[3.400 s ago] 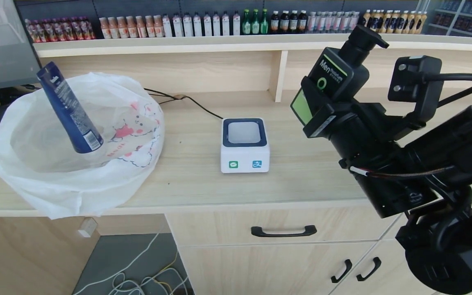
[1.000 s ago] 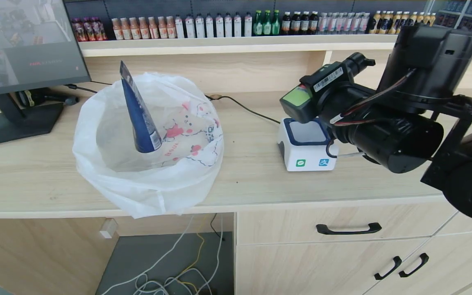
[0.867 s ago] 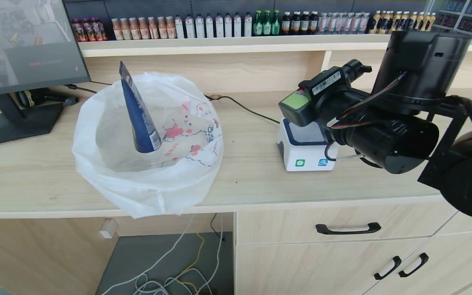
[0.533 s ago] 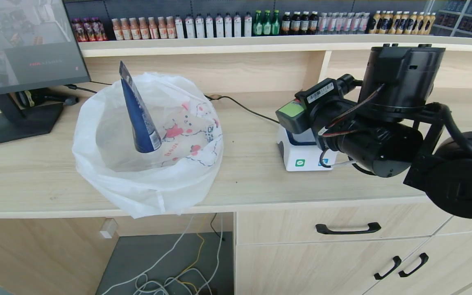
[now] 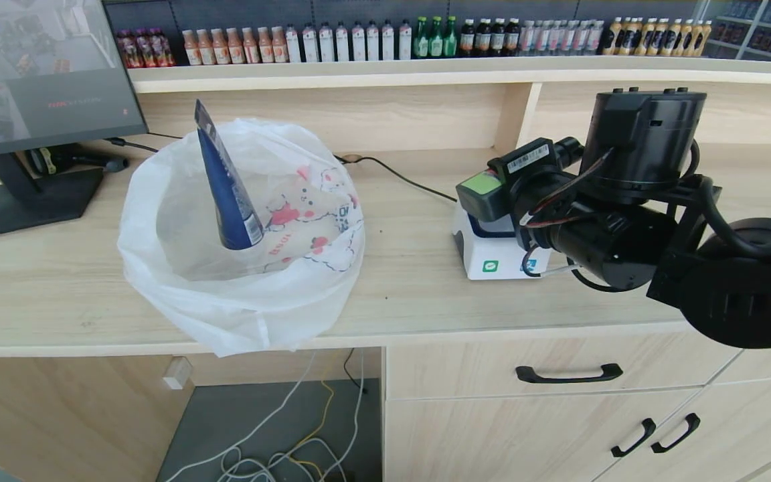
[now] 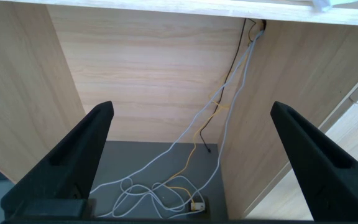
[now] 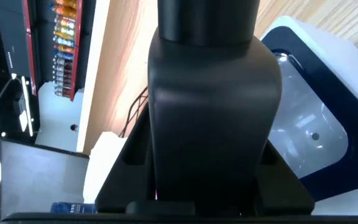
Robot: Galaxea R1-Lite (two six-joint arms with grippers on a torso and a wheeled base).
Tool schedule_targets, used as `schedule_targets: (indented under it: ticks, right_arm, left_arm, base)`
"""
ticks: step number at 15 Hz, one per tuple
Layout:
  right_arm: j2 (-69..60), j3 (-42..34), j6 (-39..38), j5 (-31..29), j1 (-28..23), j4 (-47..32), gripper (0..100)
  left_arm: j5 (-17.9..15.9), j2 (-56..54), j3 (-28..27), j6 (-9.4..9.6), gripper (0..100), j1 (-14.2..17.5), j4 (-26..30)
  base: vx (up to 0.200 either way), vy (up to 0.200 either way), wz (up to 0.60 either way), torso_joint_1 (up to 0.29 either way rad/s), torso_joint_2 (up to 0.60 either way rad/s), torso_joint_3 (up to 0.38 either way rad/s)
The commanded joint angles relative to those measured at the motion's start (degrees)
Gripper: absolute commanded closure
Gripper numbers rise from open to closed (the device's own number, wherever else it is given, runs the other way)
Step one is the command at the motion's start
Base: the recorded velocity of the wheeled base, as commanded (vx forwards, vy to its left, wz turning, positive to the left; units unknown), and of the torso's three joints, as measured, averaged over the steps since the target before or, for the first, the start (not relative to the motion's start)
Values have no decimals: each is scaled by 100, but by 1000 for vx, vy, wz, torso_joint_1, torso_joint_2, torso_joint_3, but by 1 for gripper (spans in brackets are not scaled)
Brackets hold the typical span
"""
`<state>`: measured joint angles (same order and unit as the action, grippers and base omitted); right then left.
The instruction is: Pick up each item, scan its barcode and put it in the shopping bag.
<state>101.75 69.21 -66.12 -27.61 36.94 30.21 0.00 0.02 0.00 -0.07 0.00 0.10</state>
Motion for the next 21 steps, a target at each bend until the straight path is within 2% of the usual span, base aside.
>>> schedule_targets:
  ticks: [1, 21]
  right_arm:
    - [2, -12, -94, -7, -11, -15, 100]
    - [-42, -329, -217, -34, -152, 20, 100]
  left_arm:
    - [0, -2, 0, -1, 0, 0, -1]
    - [0, -2, 0, -1, 0, 0, -1]
  base:
    - [0, 0, 0, 0, 0, 0]
    - [0, 0, 0, 0, 0, 0]
